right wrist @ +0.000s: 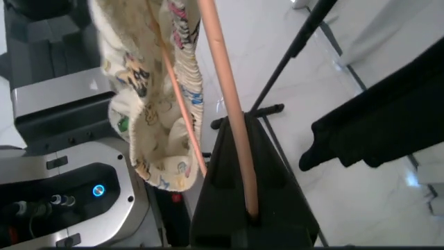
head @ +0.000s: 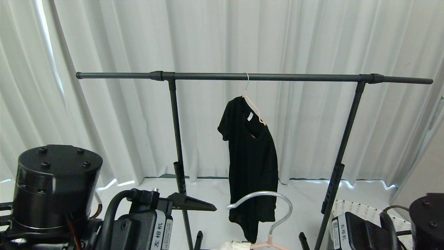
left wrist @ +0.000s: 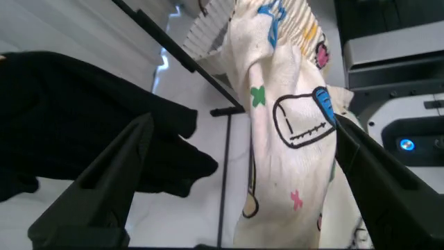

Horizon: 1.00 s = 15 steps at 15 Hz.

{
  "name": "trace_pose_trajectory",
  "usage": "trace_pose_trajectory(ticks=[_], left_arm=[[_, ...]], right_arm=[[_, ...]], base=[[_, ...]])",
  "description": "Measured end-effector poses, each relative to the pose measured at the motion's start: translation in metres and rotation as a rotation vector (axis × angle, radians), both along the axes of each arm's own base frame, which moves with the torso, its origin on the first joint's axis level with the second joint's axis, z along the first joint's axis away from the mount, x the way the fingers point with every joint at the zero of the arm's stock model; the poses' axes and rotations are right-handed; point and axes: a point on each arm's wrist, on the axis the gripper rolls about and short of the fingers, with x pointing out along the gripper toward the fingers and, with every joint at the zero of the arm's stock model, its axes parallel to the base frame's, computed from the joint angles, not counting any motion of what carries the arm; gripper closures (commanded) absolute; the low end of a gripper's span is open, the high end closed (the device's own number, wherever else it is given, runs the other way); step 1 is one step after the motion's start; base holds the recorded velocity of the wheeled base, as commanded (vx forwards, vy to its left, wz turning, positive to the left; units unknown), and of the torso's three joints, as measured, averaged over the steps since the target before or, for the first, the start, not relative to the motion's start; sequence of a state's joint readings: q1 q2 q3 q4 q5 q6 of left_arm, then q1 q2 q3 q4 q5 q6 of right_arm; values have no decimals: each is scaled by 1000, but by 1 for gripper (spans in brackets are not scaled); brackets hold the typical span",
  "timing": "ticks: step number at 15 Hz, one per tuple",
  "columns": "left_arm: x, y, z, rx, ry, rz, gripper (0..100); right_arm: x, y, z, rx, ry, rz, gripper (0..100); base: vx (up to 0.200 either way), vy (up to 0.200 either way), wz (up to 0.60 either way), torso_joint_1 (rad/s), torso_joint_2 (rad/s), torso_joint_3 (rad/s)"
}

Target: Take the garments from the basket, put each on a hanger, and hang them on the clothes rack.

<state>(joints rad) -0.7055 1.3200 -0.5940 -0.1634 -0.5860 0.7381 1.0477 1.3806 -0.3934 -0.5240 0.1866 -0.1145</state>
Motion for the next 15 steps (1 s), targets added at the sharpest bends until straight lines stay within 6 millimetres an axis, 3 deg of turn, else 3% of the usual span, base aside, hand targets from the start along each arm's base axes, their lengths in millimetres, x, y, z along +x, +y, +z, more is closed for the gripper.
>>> trace_pose_trajectory(ticks=[9, 10, 15], left_arm=[[-4, 3, -15, 39, 44, -1, 100], [-4, 4, -16, 40, 48, 0, 100], [3, 15, -22, 68, 57, 97, 100]], right_arm=[[2, 3, 5, 44, -52, -12, 100], [2, 3, 5, 41, -57, -23, 0], [3, 2, 4, 17, -89, -114, 0]], base=[[0, 0, 0, 0, 0, 0], [0, 0, 0, 0, 0, 0], [0, 0, 0, 0, 0, 0]])
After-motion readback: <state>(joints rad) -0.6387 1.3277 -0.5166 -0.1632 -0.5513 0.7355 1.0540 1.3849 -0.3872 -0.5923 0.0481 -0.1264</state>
